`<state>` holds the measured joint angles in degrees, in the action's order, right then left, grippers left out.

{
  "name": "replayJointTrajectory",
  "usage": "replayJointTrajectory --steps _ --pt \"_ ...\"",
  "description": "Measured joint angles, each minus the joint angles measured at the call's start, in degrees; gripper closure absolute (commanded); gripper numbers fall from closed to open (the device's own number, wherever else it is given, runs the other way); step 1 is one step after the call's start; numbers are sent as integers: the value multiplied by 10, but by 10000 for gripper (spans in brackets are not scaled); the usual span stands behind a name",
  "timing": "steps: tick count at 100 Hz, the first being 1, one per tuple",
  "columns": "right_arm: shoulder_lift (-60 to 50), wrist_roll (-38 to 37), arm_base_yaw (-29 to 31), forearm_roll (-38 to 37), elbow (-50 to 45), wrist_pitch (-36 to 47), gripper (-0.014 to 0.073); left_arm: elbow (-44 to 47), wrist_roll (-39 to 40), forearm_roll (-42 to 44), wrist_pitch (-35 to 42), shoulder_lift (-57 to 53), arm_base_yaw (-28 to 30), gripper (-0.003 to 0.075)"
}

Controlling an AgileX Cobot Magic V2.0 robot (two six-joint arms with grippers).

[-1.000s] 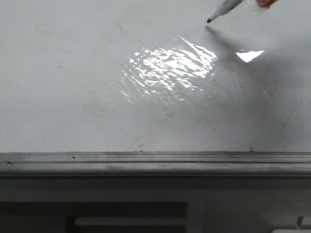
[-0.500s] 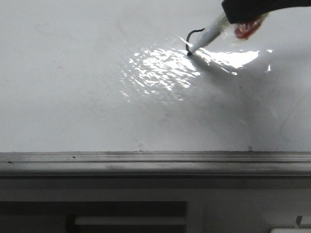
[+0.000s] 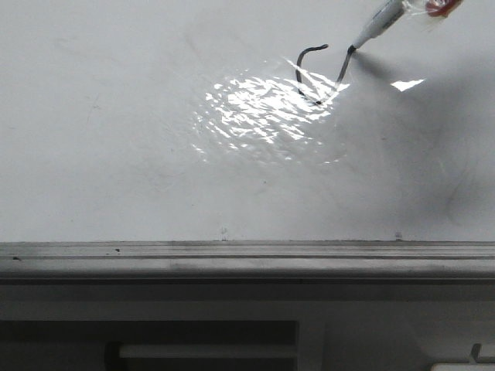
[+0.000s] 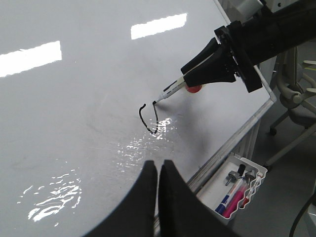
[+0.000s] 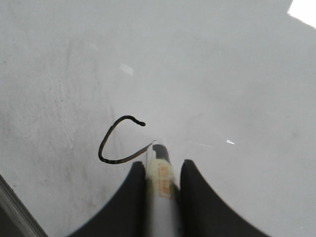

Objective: Write number 9 on whiteboard

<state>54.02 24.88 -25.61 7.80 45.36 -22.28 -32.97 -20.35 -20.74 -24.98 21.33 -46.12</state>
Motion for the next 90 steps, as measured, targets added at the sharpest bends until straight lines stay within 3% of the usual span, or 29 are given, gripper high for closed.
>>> replayJointTrajectory --steps 14,43,73,90 --pt "6 0 0 -1 7 -17 634 0 0 0 -1 0 0 741" --pt "6 0 -20 42 -34 -162 634 7 0 3 -1 0 0 741" --pt "0 -6 -35 42 -54 -163 634 37 1 -4 -1 0 0 741" --pt "-33 -6 -62 26 -3 -176 634 37 1 -8 1 0 0 732"
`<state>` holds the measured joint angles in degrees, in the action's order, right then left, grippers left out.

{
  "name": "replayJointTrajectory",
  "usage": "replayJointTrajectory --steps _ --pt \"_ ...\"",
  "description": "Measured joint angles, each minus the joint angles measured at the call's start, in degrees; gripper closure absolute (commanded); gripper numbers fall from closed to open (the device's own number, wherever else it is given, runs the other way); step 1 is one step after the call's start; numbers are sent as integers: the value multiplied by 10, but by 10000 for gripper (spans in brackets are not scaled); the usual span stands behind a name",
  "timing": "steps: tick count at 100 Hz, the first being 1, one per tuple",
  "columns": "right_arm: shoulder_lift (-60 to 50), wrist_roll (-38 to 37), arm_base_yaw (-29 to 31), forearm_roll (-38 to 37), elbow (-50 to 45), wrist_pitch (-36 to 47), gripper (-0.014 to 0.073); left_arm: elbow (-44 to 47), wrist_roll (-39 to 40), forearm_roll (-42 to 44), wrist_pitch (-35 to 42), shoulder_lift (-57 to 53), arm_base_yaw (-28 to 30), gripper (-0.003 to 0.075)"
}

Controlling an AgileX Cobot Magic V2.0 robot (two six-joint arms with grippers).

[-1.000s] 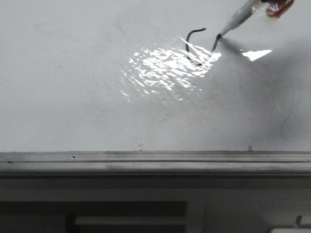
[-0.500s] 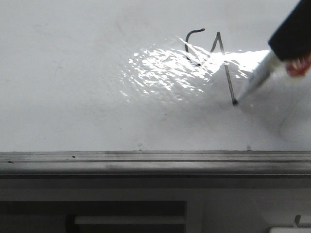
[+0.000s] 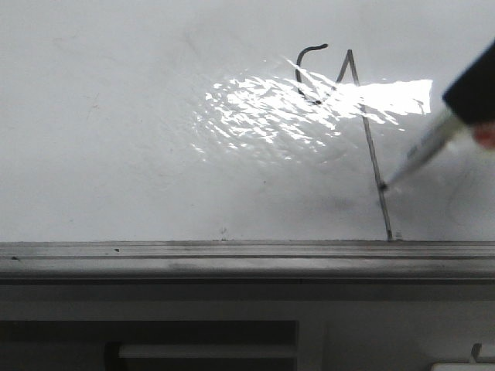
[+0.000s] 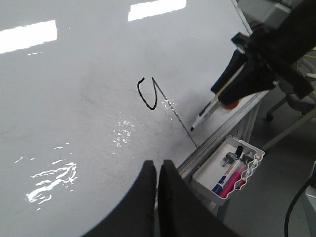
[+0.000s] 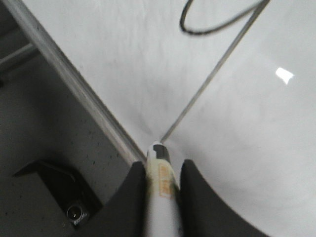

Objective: Write number 9 on whiteboard

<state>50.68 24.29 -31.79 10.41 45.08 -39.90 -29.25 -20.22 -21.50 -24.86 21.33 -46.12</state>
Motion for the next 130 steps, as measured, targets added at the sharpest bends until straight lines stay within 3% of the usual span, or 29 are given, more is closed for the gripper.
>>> replayJointTrajectory --steps 11,23,32,60,86,95,124,130 --pt "-23 5 -34 0 55 -28 636 0 0 -9 1 12 0 609" --pt "-26 17 -72 0 94 -91 636 -4 -2 -27 -4 70 0 348" --pt "-11 23 -101 0 101 -131 636 -18 -28 -52 -10 134 0 277" --pt "48 42 -189 0 101 -125 636 -87 -284 -191 -12 315 -82 282" --pt "79 53 -244 3 101 -87 636 -137 -345 -207 -11 431 -139 292" --pt "85 55 -256 3 101 -78 636 -146 -348 -207 -11 454 -140 362" --pt "90 61 -259 -8 101 -67 636 -152 -354 -203 -33 465 -143 743" --pt "91 61 -259 -4 101 -67 636 -152 -363 -194 -38 465 -144 741"
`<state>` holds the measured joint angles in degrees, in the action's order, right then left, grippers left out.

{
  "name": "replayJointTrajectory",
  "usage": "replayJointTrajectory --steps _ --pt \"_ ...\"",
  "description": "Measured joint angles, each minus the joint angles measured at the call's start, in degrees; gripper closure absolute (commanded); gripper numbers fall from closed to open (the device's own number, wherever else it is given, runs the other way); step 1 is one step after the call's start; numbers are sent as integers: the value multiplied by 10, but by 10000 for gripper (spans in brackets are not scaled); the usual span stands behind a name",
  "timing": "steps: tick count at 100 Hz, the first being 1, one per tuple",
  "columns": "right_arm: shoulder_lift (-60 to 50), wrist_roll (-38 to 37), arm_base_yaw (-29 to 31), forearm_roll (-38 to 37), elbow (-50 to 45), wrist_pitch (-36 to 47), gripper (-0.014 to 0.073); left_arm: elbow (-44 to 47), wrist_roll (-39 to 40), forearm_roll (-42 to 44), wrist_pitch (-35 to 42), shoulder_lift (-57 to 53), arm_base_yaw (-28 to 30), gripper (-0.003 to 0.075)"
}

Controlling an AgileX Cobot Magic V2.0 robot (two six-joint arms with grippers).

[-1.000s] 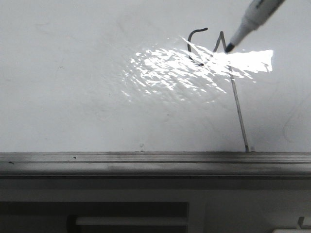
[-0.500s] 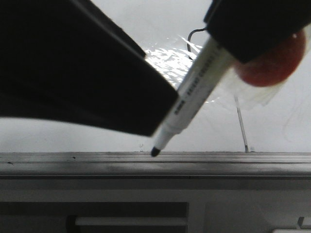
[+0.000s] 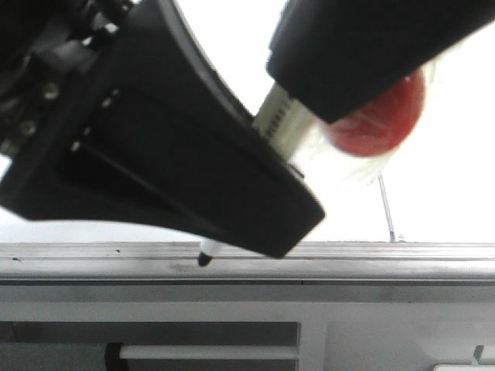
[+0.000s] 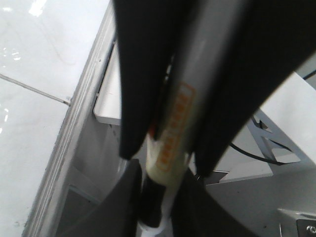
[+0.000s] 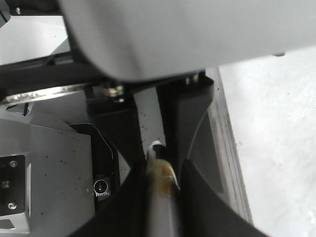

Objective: Write number 9 on whiteboard

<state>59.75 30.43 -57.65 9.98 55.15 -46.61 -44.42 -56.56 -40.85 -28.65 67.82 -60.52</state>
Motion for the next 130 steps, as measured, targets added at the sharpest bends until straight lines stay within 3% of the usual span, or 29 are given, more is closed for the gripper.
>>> replayJointTrajectory --steps 25,32,47,55,75,83,95,130 --pt "1 0 0 2 0 0 598 -1 -5 2 -6 0 0 741" --pt "1 0 0 2 0 0 496 -1 -5 2 -6 0 0 741" --pt "1 -1 0 -25 1 0 174 1 7 1 -11 0 0 741" --pt "-3 -2 0 -50 5 0 104 2 11 1 -13 1 0 741" --pt "-55 -51 19 -112 40 25 200 2 33 -2 -1 1 1 741" --pt "-89 -70 34 -126 49 67 351 2 43 -2 -2 1 4 741" --pt "-131 -78 50 -134 51 87 659 2 57 -2 -3 1 18 741" --pt "-160 -79 52 -143 51 83 652 2 62 -3 -1 1 28 741"
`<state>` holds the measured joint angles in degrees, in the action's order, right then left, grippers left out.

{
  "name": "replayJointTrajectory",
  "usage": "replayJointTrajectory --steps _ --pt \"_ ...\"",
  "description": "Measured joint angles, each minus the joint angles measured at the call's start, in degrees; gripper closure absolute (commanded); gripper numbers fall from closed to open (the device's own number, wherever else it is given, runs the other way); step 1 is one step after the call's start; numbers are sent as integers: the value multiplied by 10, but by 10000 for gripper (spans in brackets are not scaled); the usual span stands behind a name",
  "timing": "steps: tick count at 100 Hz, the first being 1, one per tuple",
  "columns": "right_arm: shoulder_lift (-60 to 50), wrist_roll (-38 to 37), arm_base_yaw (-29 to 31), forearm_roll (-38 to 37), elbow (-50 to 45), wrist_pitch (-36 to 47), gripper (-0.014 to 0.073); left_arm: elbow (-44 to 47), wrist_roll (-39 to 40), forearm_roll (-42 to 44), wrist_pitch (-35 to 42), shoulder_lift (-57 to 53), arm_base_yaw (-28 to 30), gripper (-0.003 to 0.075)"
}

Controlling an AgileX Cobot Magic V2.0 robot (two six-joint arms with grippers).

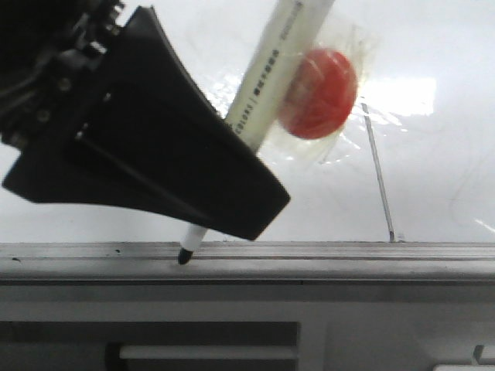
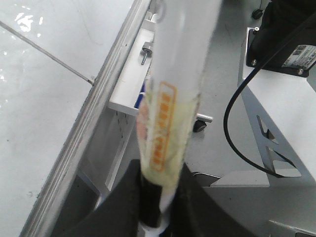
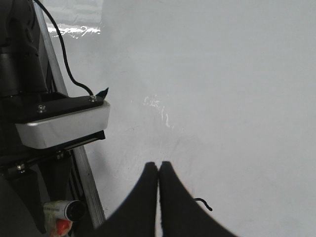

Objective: Write number 9 on whiteboard

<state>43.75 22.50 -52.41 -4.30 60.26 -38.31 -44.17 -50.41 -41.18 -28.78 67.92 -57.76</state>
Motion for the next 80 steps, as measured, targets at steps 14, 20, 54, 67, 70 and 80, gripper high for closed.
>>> replayJointTrajectory --steps 14,20,54,67,70,80 --pt "0 0 0 -1 0 4 652 0 0 0 0 0 0 741" --pt "0 0 0 -1 0 6 652 0 4 0 3 0 0 741" --pt "0 -89 14 -55 0 4 652 1 181 -11 216 5 1 741" --pt "0 -159 25 -118 0 -19 652 1 200 -22 248 14 23 741" --pt "0 -167 26 -125 0 -22 652 1 201 -24 249 16 31 741" --pt "0 -180 28 -136 0 -32 652 1 204 -47 245 25 72 741"
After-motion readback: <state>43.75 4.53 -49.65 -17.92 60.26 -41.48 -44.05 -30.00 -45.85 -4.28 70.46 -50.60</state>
